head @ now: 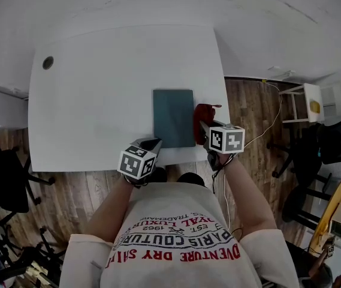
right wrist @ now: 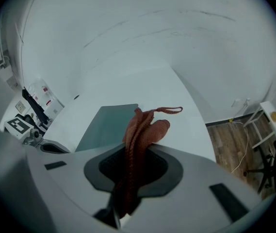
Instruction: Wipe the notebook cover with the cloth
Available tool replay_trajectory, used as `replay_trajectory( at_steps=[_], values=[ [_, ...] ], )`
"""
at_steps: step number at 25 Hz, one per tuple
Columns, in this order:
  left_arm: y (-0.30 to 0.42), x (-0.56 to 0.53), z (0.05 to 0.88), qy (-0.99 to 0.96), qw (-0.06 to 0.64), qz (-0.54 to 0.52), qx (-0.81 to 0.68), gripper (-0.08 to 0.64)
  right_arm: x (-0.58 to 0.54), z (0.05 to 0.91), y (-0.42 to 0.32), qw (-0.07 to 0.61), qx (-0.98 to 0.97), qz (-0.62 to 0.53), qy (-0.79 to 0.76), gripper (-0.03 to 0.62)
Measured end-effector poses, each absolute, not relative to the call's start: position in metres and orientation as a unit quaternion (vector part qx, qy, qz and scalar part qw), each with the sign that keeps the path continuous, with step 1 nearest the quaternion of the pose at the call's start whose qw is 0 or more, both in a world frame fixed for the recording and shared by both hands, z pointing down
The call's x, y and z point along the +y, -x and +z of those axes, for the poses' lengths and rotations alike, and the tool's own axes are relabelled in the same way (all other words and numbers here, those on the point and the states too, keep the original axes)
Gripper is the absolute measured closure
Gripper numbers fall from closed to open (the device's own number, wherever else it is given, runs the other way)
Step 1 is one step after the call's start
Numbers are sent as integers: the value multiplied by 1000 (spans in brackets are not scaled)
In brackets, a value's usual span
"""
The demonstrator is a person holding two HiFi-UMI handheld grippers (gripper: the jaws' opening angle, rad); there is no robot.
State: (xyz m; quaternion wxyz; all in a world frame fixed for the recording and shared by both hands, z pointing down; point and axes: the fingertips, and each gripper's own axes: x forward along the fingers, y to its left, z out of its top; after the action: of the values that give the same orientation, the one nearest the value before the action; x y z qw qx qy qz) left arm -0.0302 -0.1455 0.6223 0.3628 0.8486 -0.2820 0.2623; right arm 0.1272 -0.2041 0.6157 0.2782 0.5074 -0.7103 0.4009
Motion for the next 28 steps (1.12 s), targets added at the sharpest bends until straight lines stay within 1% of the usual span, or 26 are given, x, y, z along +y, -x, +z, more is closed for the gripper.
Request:
replay_trajectory(
  at_steps=[5,11,14,19,24,28],
  values=[
    [30,-146,622,-850,359,264,-281,551,-192,588,-105,255,-738,394,-485,517],
    [29,-143,621,-856,337,269,-284,551,-172,582,-36,239,-783,411,-401,517],
    [33,-142,620,-857,338,268,-282,551,-165,586,-4,247,-797,413,-366,517],
    [30,-143,622,-856,338,269,-283,551,-165,600,23,268,-803,416,-331,518],
    [31,-145,621,-857,336,272,-281,551,-171,617,28,307,-801,414,-305,518],
    [30,-145,621,-857,336,272,-282,551,-174,623,21,301,-795,432,-303,518]
  ],
)
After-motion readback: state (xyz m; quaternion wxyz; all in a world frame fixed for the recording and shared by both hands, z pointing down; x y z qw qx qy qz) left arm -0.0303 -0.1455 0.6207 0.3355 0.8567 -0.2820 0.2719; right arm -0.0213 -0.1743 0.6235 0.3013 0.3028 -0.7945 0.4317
